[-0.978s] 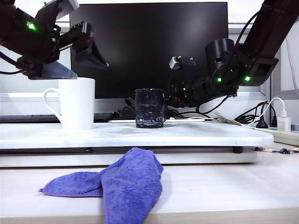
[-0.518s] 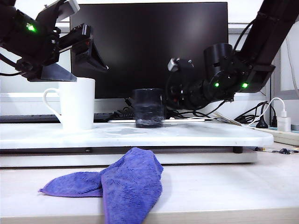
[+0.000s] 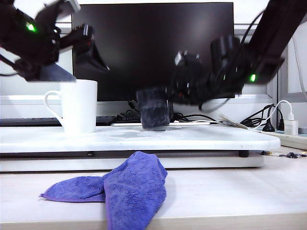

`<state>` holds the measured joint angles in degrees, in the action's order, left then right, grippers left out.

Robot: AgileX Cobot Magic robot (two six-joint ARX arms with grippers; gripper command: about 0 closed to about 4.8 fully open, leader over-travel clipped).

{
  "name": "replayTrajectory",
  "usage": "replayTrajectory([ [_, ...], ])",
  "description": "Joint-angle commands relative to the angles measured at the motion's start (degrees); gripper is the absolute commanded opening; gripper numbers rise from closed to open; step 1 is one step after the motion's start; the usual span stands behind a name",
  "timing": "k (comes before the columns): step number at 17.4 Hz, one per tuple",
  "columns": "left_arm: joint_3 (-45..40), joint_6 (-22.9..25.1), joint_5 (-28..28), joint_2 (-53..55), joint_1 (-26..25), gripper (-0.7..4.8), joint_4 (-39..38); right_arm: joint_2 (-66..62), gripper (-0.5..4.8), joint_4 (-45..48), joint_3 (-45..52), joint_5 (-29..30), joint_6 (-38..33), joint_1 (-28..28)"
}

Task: Carefully pick up the black cup and pour some water from the black cup into the white cup.

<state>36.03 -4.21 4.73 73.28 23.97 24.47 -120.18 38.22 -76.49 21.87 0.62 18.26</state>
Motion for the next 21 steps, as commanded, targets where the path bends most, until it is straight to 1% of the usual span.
replayTrajectory([
  [1,0.4,7.2,-4.2,-6.0,-0.2,4.79,0.9,8.3,-0.06,-3.1,-0.4,0.9,-1.2,0.1],
  [3,0.4,7.6,-5.7,-11.6,-0.2,4.79,-1.4,15.2,-0.06,-6.7,-0.4,1.2,-1.2,0.6],
  [4,0.4,7.6,-6.5,-15.6,-0.2,4.79,-3.6,19.0,-0.06,-6.7,-1.0,2.2,-3.8,1.3],
  [6,0.5,6.3,-6.5,-20.5,-0.2,4.79,-4.6,21.4,-0.06,-7.1,-3.3,4.0,-11.0,2.3],
  [7,0.5,6.3,-6.7,-24.1,-0.2,4.79,-5.9,21.5,-0.06,-9.7,-6.1,3.0,-12.0,3.8],
  [9,0.5,6.9,-9.7,-25.4,-0.3,4.79,-9.3,20.2,-0.06,-12.0,-8.3,-0.9,-6.8,5.8],
  [11,0.5,7.0,-9.8,-25.3,-0.4,4.79,-13.1,16.7,-0.06,-15.8,-11.4,-2.5,-6.4,6.6],
  [13,0.4,7.0,-9.9,-25.3,-0.5,4.79,-14.6,12.3,-0.06,-17.1,-14.9,-3.2,-6.4,6.6],
  [15,0.4,6.9,-9.1,-25.3,-2.0,4.79,-16.0,6.6,-0.06,-19.3,-20.9,-4.4,-4.0,7.3],
  [17,0.4,6.8,-8.5,-25.3,-3.0,4.79,-18.3,1.8,-0.06,-21.3,-27.5,-4.3,-4.0,7.9],
  [18,0.4,6.8,-8.6,-25.3,-3.6,4.79,-19.8,-0.3,-0.06,-24.2,-31.3,-4.3,-3.3,8.4],
  [19,0.3,6.7,-8.5,-24.7,-3.8,4.79,-20.0,-2.2,-0.06,-27.2,-34.5,-4.0,-1.7,8.9],
  [20,0.3,6.8,-8.5,-23.8,-3.8,4.79,-19.6,-3.3,-0.06,-29.1,-36.5,-4.0,2.1,9.7],
  [21,0.3,6.8,-8.4,-23.0,-3.9,4.79,-19.6,-3.5,-0.06,-29.5,-36.5,-5.4,6.0,10.8],
])
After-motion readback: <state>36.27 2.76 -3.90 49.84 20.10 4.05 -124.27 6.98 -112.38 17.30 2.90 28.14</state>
